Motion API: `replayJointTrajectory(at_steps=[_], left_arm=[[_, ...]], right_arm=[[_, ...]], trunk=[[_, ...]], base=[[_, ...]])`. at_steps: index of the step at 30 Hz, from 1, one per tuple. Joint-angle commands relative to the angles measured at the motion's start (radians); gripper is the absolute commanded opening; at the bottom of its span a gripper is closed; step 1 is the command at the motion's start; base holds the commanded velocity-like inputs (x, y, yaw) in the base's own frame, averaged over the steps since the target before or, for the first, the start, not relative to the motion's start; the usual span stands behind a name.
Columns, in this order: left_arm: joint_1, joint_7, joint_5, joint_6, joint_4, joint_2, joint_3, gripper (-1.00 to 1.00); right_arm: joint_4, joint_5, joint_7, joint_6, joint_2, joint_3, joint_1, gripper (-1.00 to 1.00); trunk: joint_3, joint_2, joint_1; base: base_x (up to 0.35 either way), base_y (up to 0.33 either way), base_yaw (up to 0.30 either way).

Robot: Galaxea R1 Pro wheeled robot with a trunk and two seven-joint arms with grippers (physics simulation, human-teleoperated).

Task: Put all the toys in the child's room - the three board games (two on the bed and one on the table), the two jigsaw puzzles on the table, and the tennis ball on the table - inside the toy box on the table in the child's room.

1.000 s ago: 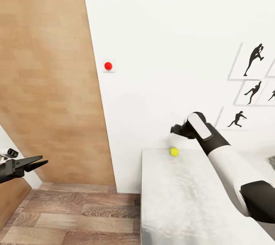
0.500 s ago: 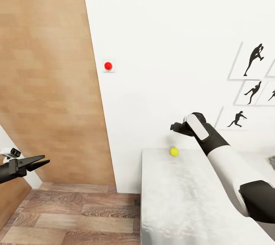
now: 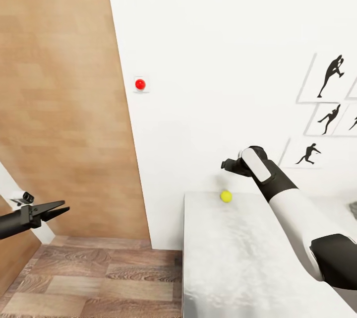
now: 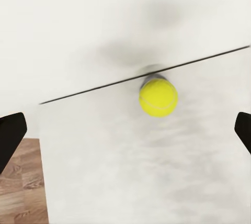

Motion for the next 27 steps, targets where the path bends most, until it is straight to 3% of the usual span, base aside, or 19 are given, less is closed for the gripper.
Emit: replayJointTrajectory(at_steps=[1,8,18,27], left_arm=[[-0.005,-0.002,0.011,0.010,0.001,-0.001,-0.008,1.00],[-0.005,0.011,0.009,0.008,0.008,-0.010,-0.007,1.00],[-0.005,0.127,0.009,0.007,0.010,-0.041,-0.003,1.00],[-0.005,0.164,0.009,0.007,0.010,-0.046,-0.003,1.00]], right_arm=[[-0.001,-0.010,-0.010,0.000,-0.001,0.005,-0.001,1.00],[0.008,-0.010,-0.010,-0.001,-0.001,0.004,-0.001,1.00],[0.014,-0.009,-0.010,-0.003,-0.001,0.004,-0.001,1.00],[0.014,-0.008,-0.010,-0.003,-0.001,0.008,-0.001,1.00]], trunk=[[-0.004,-0.003,0.001],[-0.015,-0.003,0.001],[-0.032,-0.003,0.001],[-0.046,-0.003,0.001]], base=[[0.000,0.000,0.000],[0.000,0.000,0.000],[0.000,0.000,0.000],[0.000,0.000,0.000]])
